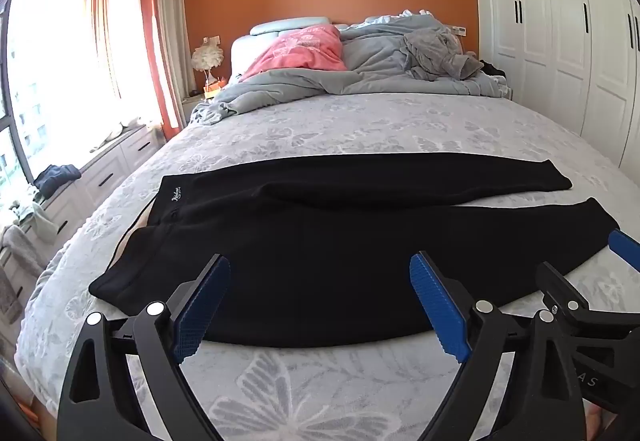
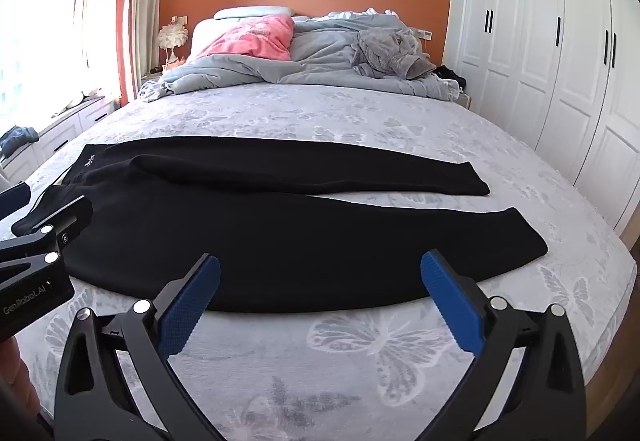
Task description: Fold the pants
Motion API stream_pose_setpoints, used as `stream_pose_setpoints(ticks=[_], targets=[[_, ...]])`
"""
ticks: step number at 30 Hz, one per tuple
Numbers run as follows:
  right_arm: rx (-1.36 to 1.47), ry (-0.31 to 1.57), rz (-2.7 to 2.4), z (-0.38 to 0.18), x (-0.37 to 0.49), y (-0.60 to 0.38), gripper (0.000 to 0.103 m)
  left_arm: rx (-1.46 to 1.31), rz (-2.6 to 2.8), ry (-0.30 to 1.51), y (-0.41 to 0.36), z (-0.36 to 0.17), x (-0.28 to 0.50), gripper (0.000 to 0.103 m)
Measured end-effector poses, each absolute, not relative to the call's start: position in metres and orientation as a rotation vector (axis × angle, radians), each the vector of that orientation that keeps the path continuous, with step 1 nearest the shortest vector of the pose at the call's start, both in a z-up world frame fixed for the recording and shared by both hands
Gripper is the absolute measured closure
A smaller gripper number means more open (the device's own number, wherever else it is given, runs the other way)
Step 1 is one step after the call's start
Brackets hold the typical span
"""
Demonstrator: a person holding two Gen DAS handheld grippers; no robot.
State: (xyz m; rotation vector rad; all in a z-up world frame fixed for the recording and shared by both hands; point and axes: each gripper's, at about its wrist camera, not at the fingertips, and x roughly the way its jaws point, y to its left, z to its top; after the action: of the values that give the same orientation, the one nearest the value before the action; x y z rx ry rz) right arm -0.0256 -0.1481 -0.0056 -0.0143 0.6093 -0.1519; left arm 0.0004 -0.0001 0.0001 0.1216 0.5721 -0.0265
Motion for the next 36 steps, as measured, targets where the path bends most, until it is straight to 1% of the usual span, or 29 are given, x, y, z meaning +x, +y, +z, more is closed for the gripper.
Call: stream_pose_setpoints(ticks=[4,5,9,36], targets=[[-0.004,0.611,-0.145,-0.007,-0.023,-0.153,0.005,0.068,-0.04,0.564,0.008,0.0,-0.002,0.014],[-0.029,0.577,-0.153,-0.003,-0.029,-0.146,0.005,0.095,-0.032,0.563,0.001,-0.001,-0.003,0.014],[-0.037,0.585,-0.157,-0.006,-0.029,-0.143,0.005,0.069,-0.038,0.58,0.013,0.0,0.0,0.014],[-0.031,0.6,-0.149,-0.012,-0.03,-0.136,0.005,0.058,-0.031,0.594,0.01,-0.001,-0.001,0.014]])
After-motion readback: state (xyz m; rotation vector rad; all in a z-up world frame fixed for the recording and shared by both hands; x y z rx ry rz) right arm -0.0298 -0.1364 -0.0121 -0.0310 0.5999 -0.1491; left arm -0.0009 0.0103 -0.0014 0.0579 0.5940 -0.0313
